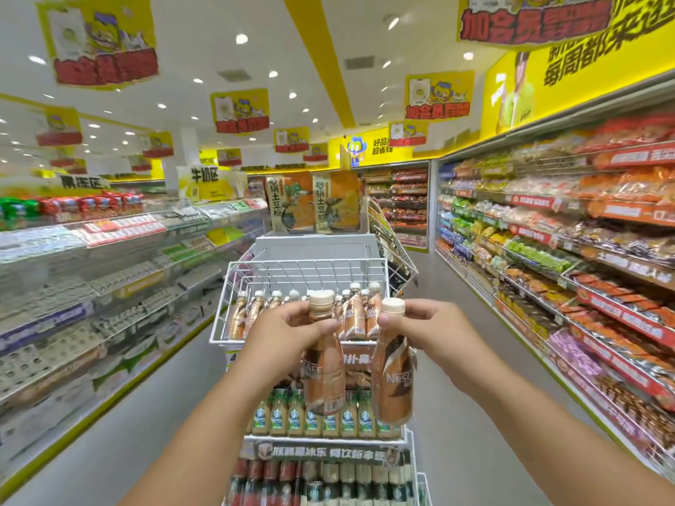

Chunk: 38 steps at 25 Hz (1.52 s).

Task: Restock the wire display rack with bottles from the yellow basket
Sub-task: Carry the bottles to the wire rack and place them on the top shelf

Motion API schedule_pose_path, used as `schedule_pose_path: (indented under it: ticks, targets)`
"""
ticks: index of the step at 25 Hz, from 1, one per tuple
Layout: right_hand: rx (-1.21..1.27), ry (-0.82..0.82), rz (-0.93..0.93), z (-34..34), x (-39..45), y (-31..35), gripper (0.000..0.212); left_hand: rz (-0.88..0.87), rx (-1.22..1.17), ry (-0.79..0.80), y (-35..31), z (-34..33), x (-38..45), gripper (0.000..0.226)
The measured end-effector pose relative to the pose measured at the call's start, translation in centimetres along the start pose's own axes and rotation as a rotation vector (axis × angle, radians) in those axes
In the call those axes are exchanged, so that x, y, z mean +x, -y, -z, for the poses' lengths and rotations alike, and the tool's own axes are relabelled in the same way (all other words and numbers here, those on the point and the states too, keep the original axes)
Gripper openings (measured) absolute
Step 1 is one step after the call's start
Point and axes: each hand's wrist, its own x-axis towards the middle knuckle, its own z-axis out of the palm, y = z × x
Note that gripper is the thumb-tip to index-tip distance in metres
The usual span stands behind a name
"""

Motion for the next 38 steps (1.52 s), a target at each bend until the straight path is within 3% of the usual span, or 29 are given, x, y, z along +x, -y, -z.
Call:
schedule_pose_path:
  ticks: [11, 13, 18, 26, 29, 34, 38]
  targets:
    - [-0.007, 0.048, -0.018, -5.3, 19.9, -8.8, 0.019, 0.06, 0.048, -0.141, 9.9, 1.1, 19.8, 0.03]
    - [-0.001, 0.047, -0.041, -6.1, 23.3, -9.9, 0.02, 0.071, 0.035, -0.128, 10.9, 0.9, 23.1, 0.026]
    - [-0.076, 0.012, -0.113, -8.6, 29.2, -12.6, 0.021, 0.103, 0.035, -0.069, 15.3, 0.5, 30.4, 0.047]
    - [-0.2, -0.103, -0.264, -12.8, 33.9, -15.9, 0.024, 0.134, 0.079, 0.044, 20.8, -0.8, 37.2, 0.063]
    - [-0.354, -0.136, -0.327, -13.9, 34.8, -16.6, 0.029, 0.143, 0.117, 0.063, 22.1, -1.0, 38.5, 0.073]
    - [-0.573, -0.261, -0.316, -15.2, 35.3, -17.0, 0.04, 0.163, 0.22, 0.112, 23.8, -1.7, 39.4, 0.072]
    - [-0.789, -0.251, -0.258, -15.9, 35.7, -17.4, 0.026, 0.1, 0.193, 0.107, 23.3, -1.7, 39.4, 0.08]
